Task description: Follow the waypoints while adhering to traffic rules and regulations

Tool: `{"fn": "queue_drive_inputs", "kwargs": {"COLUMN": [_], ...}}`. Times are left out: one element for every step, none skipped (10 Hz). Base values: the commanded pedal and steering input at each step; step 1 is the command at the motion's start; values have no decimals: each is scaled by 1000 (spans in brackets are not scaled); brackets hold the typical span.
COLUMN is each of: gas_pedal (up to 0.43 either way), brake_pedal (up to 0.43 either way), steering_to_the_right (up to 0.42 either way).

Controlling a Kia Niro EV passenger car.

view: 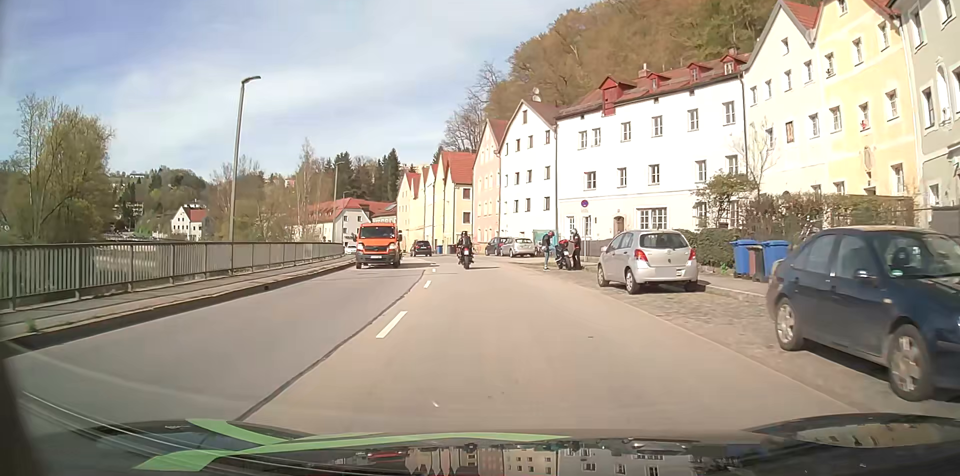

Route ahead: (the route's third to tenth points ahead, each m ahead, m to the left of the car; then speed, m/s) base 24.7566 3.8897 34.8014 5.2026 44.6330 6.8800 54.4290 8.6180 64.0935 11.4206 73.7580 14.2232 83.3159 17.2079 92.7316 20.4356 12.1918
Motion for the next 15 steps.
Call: {"fn": "queue_drive_inputs", "kwargs": {"gas_pedal": [59, 67, 67, 79, 87, 87, 87, 87, 98, 98, 98, 98, 98, 98, 98], "brake_pedal": [0, 0, 0, 0, 0, 0, 0, 0, 0, 0, 0, 0, 0, 0, 0], "steering_to_the_right": [-23, -23, -23, -23, -23, -23, -23, -23, -23, -23, -23, -23, -23, -23, -23]}}
